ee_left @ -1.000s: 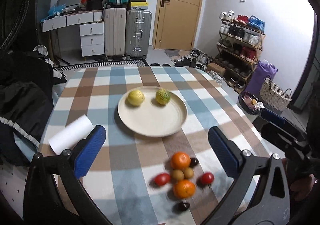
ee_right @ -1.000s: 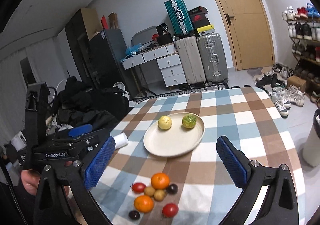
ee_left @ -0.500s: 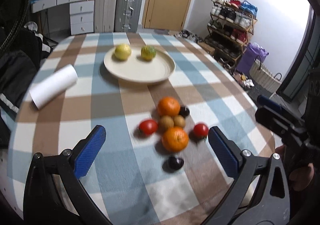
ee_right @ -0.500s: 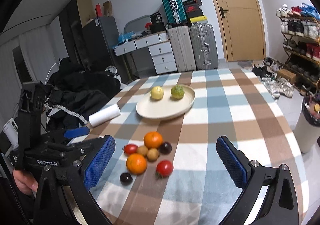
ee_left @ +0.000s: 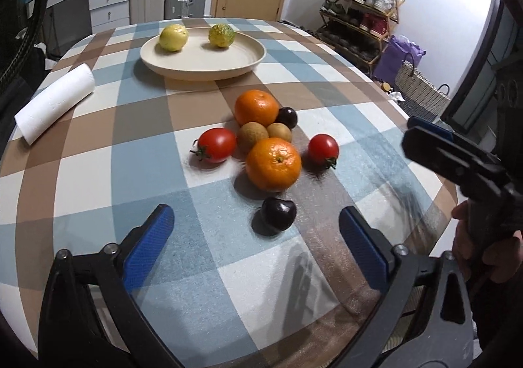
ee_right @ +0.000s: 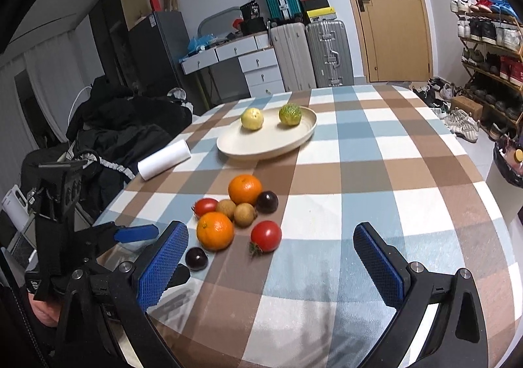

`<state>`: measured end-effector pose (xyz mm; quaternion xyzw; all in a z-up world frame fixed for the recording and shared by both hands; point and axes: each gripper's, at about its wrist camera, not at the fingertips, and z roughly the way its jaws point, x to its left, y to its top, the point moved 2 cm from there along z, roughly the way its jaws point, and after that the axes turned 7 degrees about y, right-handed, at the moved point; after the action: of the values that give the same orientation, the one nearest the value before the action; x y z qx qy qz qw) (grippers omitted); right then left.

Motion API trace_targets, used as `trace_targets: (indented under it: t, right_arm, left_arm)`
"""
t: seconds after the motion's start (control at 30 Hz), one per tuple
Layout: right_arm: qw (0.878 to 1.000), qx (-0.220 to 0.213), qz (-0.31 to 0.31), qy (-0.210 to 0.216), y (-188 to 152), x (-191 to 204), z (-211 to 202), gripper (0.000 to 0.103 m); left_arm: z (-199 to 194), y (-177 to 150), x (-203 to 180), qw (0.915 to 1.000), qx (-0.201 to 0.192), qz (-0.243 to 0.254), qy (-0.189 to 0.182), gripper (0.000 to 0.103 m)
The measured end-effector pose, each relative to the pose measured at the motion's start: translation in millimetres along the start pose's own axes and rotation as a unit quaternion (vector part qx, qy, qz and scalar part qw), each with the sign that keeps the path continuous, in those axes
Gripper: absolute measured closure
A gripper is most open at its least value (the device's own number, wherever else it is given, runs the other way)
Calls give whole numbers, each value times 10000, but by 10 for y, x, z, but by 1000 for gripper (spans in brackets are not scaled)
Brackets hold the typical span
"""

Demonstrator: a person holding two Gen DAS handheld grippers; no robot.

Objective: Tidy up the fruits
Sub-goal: 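Lower the left tool onto a dark purple plum and close it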

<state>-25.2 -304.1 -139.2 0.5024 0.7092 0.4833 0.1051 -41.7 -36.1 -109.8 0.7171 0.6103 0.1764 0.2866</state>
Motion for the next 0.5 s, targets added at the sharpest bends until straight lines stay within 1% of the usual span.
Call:
trace_targets:
  t: [0.03, 0.1, 0.13, 0.2, 0.23, 0.27, 0.33, 0.37, 0.4, 0.5]
  right_arm:
    - [10000, 19, -4, -8, -10, -9, 17, 0]
    - [10000, 41, 21, -9, -17, -33, 44, 0]
    - [10000, 48, 39, -7, -18, -48, 50, 0]
    - [10000, 57, 80, -10, -24, -74, 64, 0]
    - [9999, 68, 109, -11, -27, -90, 76, 0]
    - [9999, 78, 128, -9, -28, -101, 85, 0]
    - [9998, 102, 160, 3, -35, -122, 101, 0]
    - [9998, 116, 160, -3, -35, -125, 110, 0]
    - [9998, 125, 157, -11, -37, -127, 115, 0]
    - [9998, 149, 156, -6, -28, -134, 137, 0]
  left_arm:
    - [2, 3, -8, 10000, 13, 19, -44, 9]
    - [11, 10, -33, 9999, 63, 67, -142, 19]
    - [25, 12, -40, 9997, 103, 92, -177, 22]
    - [55, 13, -47, 9995, 167, 124, -228, 31]
    - [65, 13, -46, 9994, 193, 123, -258, 34]
    - [73, 10, -44, 9993, 208, 115, -284, 40]
    - [95, 14, -28, 9991, 244, 83, -337, 44]
    - [103, 16, -21, 9990, 259, 74, -369, 48]
    - [110, 19, -17, 9988, 274, 68, -403, 55]
    - [122, 27, -13, 9982, 305, 46, -507, 64]
